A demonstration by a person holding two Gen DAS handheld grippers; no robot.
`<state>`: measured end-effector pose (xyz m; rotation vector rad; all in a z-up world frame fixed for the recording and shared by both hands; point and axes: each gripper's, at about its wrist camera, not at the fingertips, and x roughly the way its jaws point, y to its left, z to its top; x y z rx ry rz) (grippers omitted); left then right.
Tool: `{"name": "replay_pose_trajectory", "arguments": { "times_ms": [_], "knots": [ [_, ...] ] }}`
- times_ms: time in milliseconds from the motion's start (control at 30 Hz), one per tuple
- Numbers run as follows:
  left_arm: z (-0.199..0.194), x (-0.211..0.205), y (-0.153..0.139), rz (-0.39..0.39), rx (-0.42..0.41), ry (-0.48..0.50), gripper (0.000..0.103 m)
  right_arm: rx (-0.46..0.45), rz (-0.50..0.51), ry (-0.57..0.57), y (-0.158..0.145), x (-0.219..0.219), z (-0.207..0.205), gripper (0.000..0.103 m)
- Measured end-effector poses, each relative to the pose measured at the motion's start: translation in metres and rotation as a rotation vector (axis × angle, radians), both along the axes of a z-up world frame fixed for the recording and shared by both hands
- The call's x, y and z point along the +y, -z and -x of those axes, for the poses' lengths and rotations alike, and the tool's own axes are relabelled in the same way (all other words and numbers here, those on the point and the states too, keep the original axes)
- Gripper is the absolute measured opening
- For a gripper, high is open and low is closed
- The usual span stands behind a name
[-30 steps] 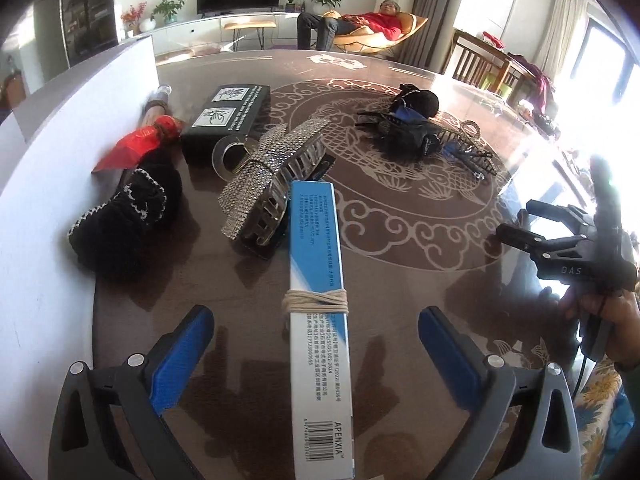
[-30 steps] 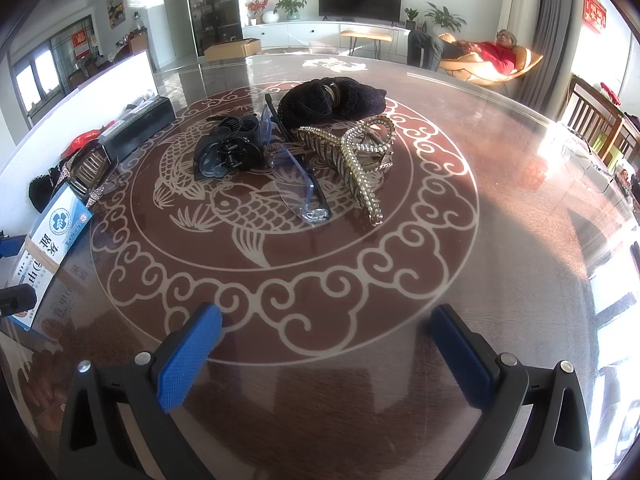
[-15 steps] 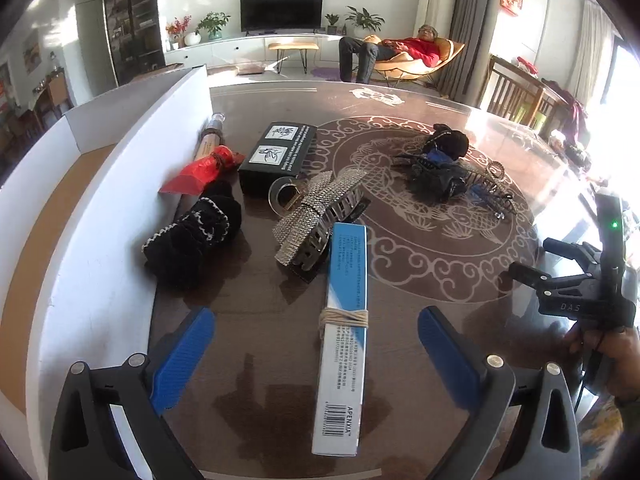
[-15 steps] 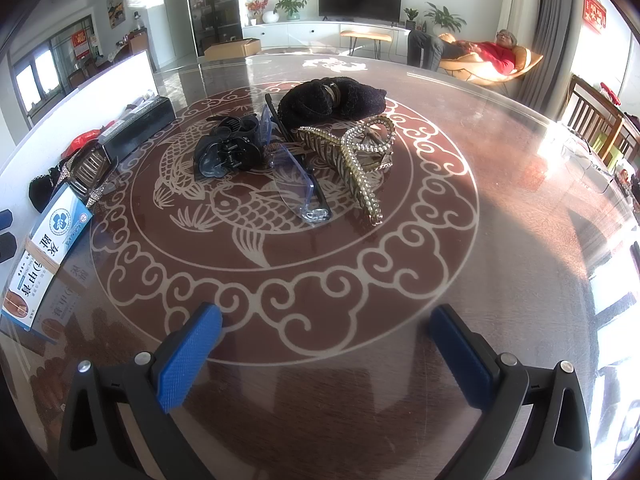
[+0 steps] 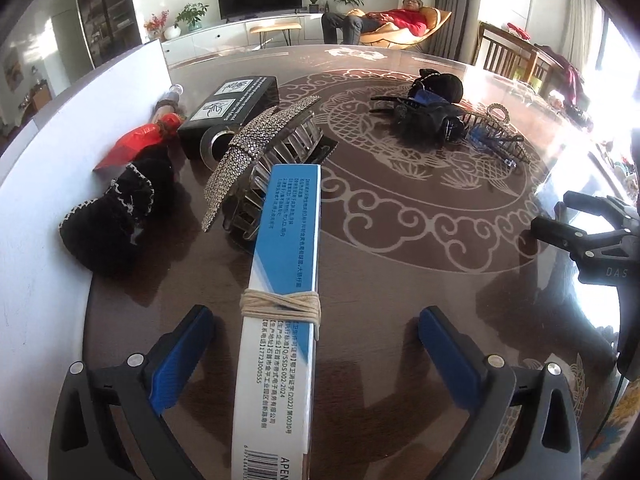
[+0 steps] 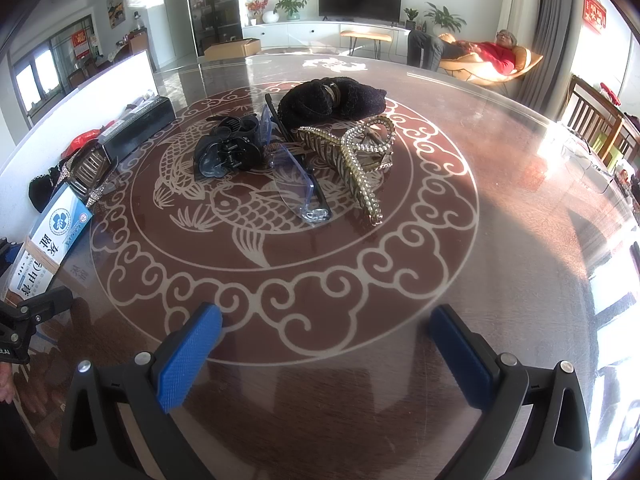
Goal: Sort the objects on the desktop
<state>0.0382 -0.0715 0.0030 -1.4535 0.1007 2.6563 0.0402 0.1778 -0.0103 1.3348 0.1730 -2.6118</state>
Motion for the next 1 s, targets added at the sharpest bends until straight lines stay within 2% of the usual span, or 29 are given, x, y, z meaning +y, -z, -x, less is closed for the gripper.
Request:
{"name": "replay_pose_trajectory", "arguments": {
  "times_ms": [1000],
  "knots": [
    [0.0019,0.0004,0.0002,-0.005,0.021,-0.002,0.103,0.000,0.000,0.000,0.0001,-0.0001,0.0001,0.103]
  ]
}}
